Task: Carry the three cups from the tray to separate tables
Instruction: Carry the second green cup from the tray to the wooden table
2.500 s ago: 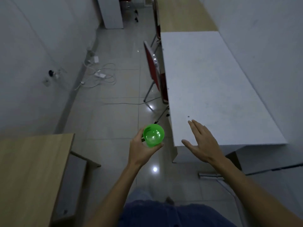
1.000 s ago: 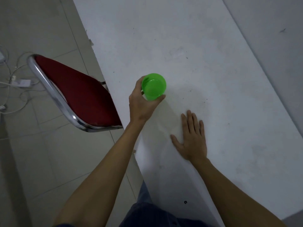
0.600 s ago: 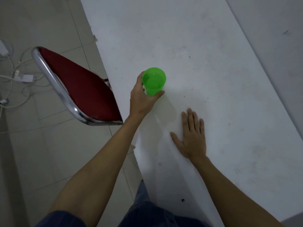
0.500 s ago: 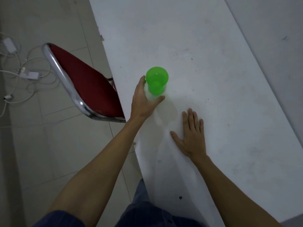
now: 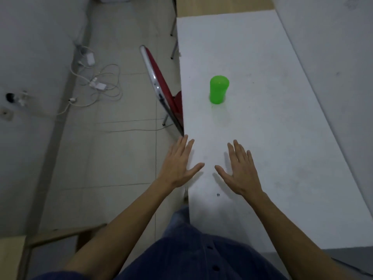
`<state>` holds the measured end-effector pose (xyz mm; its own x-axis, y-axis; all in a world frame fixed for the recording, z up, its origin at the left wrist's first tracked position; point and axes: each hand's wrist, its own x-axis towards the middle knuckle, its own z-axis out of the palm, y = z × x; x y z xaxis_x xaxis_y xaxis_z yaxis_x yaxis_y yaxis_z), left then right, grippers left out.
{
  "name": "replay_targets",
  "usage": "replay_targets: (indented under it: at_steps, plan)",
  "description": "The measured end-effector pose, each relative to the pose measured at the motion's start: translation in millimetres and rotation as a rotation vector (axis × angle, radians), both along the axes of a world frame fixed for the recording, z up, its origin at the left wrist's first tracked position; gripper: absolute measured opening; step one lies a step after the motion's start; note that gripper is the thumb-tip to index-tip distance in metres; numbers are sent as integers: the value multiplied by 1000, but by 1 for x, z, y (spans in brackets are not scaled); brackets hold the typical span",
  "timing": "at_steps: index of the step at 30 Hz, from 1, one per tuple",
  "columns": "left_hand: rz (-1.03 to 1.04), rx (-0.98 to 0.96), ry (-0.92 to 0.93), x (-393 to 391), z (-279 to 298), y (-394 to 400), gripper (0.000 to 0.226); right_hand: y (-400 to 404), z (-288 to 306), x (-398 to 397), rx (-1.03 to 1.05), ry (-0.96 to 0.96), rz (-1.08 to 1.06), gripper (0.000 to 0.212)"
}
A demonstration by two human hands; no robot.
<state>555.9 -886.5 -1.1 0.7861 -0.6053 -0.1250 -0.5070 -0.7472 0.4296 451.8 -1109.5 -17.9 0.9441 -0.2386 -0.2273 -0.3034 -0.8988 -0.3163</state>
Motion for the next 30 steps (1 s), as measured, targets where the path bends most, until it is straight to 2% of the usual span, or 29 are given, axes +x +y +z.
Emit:
replay_targets:
  at_steps: [9,15,22,30]
  plan:
    - [236,34,-141,-163,38,115,96,74,52,-92,-8,-116,331,108]
    - [472,47,-180,-266,49,198,96,153,86,-126,16,-199,596,102]
    - [852,24,-151,-368,47,307,98,276,94,-146,38,-213,890,101]
    - [1210,68,-94,-490,46,465,98,469,91,-186,87,-197,1137,104]
